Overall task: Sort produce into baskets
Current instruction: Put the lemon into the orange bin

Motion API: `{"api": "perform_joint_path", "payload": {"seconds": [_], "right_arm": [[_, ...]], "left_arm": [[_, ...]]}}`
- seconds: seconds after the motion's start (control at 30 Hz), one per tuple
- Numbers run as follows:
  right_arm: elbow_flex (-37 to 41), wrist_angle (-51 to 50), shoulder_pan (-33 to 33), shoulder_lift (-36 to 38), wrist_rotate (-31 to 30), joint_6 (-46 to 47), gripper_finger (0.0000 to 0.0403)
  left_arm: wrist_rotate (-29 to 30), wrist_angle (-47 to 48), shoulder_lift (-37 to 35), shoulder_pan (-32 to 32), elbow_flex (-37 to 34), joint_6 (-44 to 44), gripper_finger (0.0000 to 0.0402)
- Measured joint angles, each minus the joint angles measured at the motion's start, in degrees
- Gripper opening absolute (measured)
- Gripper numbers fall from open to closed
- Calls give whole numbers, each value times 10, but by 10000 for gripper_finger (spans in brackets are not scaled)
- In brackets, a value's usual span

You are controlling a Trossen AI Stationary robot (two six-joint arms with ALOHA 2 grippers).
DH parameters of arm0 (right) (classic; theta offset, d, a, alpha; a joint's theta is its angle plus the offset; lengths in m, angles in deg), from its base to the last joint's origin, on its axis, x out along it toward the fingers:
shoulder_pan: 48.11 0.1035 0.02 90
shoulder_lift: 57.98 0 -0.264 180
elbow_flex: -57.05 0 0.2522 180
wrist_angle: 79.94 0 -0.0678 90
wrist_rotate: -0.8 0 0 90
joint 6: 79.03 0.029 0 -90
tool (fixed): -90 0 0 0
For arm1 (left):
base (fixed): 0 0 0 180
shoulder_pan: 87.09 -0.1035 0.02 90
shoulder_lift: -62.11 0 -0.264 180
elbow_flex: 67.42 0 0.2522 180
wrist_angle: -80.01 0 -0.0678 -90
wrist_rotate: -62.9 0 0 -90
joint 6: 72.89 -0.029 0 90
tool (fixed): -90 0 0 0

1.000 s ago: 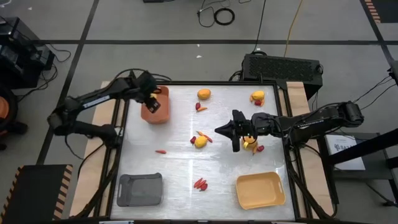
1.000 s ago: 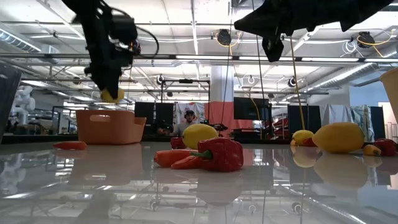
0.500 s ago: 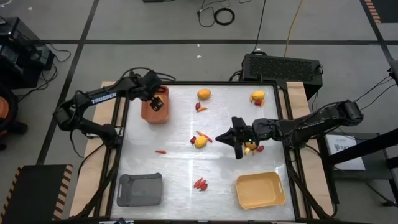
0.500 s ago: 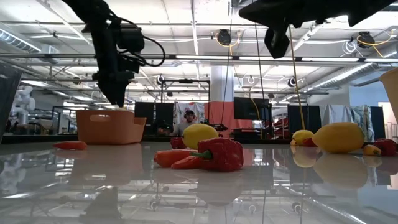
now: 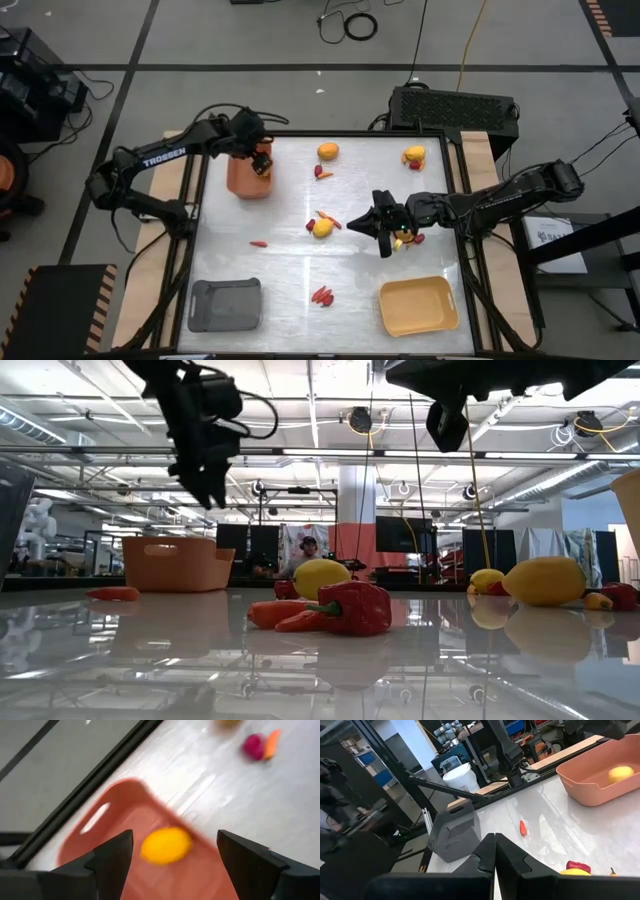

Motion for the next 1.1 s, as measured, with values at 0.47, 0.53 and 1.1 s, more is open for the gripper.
{"api": "perform_joint_path", "payload": {"seconds": [0.47,0.53,1.1], "right_arm": [[0,1,2,0,0,31,0],[0,1,4,0,0,33,0],[0,3,25,0,-1,78,0]], "left_arm": [[-79,-196,114,57,36,-30,295],[-79,-194,156,58,74,-44,295],[-72,-160,450,46,370,-137,295]]}}
